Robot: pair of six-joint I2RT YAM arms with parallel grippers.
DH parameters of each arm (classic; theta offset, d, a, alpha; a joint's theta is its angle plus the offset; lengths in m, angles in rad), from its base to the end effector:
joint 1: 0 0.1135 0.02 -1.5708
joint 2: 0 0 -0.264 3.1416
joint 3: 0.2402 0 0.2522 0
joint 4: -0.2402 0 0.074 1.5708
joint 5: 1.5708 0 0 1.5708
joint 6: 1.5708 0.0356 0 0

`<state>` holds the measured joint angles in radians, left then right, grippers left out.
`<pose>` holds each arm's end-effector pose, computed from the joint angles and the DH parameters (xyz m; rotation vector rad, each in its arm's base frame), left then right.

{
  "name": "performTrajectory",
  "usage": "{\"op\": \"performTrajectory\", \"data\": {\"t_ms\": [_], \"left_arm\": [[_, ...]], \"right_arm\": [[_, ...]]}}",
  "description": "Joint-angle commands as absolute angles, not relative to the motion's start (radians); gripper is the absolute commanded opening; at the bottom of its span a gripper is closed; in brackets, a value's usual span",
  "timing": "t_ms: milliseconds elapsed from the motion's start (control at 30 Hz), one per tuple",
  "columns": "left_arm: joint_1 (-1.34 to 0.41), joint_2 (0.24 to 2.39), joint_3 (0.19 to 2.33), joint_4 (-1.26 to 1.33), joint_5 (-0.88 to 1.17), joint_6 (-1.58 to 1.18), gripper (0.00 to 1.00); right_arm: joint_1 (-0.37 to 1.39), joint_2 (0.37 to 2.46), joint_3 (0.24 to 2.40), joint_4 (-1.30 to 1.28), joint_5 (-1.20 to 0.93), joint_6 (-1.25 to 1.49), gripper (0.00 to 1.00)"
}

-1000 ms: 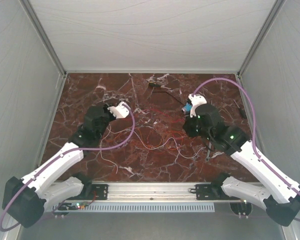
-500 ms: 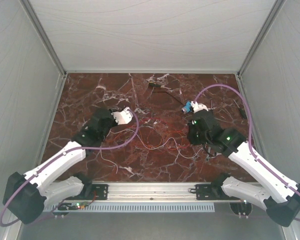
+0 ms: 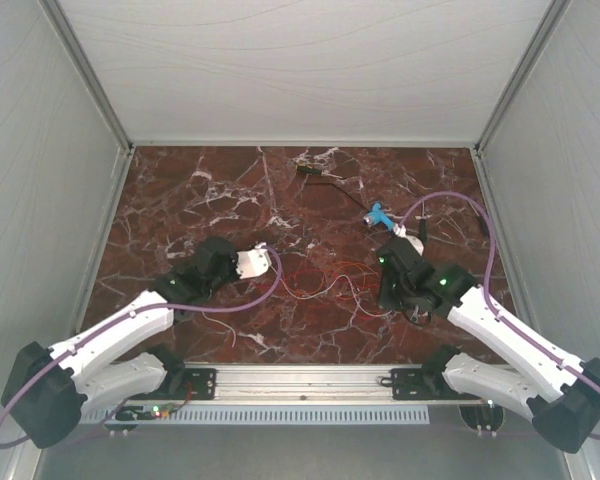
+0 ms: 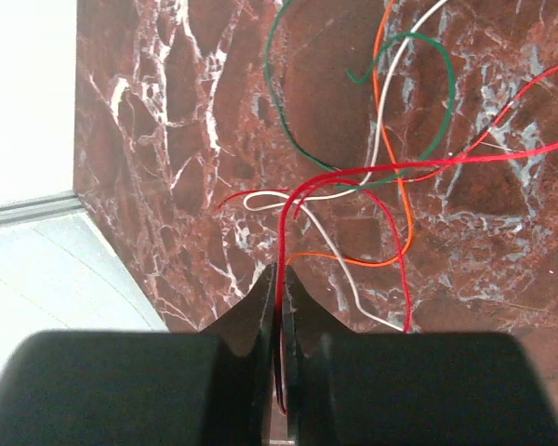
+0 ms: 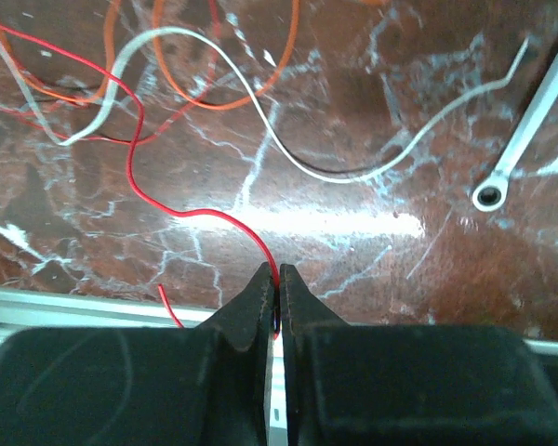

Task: Zip-tie the wires
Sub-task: Straighten the cable at the center of the board.

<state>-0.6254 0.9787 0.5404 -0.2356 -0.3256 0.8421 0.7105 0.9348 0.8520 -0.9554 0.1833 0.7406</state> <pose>0.1721 -0.1103 0.2157 1.3683 1.7818 0.4822 0.1313 0.1044 0.2715 0.1047 2.6082 0.2929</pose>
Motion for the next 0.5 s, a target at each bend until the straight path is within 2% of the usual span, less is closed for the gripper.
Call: {"op": "performTrajectory", "data": {"t_ms": [0,133,333,400,467], "left_arm": [[-0.638,1.01,0.548,-0.228,-0.318,0.806,0.0],[-0.638,1.053,0.531,-0.195,-0.311,0.793,0.06],[-0.64,1.116,0.542,-0.18,-0.326,0.768,0.07],[-0.64,1.128,0.54,-0.181,-0.327,0.764,0.08],[-0.641,1.126,0.54,-0.183,-0.324,0.754,0.17]], "right_arm": [[0.708,0.938,0.768,-0.94,0.162,0.9,0.0],[0.708,0.95,0.703,-0.878,0.128,0.912,0.0],[0.707,0.95,0.664,-0.808,0.17,0.913,0.0],[0.706,0.956,0.659,-0.792,0.179,0.914,0.08],[0.707,0.963,0.659,-0.782,0.185,0.908,0.23]]}}
